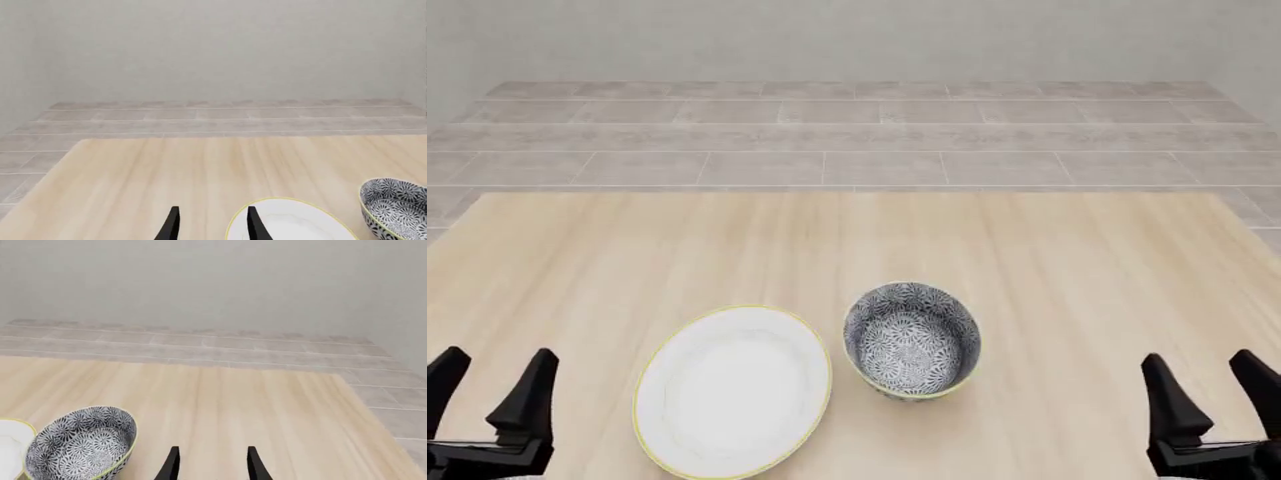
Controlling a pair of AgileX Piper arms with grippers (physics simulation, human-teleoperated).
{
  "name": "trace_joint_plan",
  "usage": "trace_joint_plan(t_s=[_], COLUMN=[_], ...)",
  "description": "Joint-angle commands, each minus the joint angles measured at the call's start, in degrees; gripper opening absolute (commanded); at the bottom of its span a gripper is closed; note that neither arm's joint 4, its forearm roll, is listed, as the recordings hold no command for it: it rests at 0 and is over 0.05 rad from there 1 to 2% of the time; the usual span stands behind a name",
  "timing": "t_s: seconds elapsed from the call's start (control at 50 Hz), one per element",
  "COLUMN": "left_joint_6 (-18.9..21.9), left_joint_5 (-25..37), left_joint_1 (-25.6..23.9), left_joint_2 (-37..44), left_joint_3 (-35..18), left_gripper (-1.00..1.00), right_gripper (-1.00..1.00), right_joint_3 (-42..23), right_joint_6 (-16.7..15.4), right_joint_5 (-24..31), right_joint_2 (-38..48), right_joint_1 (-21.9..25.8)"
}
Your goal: Put the bowl on the plate.
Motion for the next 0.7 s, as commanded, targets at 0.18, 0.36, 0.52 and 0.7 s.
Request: trace_joint_plan(t_s=[0.18,0.36,0.52,0.7], left_joint_6=[-0.2,-0.1,-0.1,0.2], left_joint_5=[-3.4,-3.8,-3.9,-4.3], left_joint_1=[-0.3,-0.5,-0.7,-0.9], left_joint_2=[3.3,3.5,3.6,4.3], left_joint_3=[0.0,0.0,0.0,0.0], left_gripper=[1.0,1.0,1.0,1.0], right_gripper=[1.0,1.0,1.0,1.0], right_joint_3=[0.0,0.0,-22.5,-24.4], right_joint_6=[-0.5,-0.9,1.1,-0.1], right_joint_5=[-10.3,-16.5,14.3,15.0], right_joint_2=[13.0,20.5,13.6,15.2], right_joint_1=[3.2,5.2,5.9,7.1])
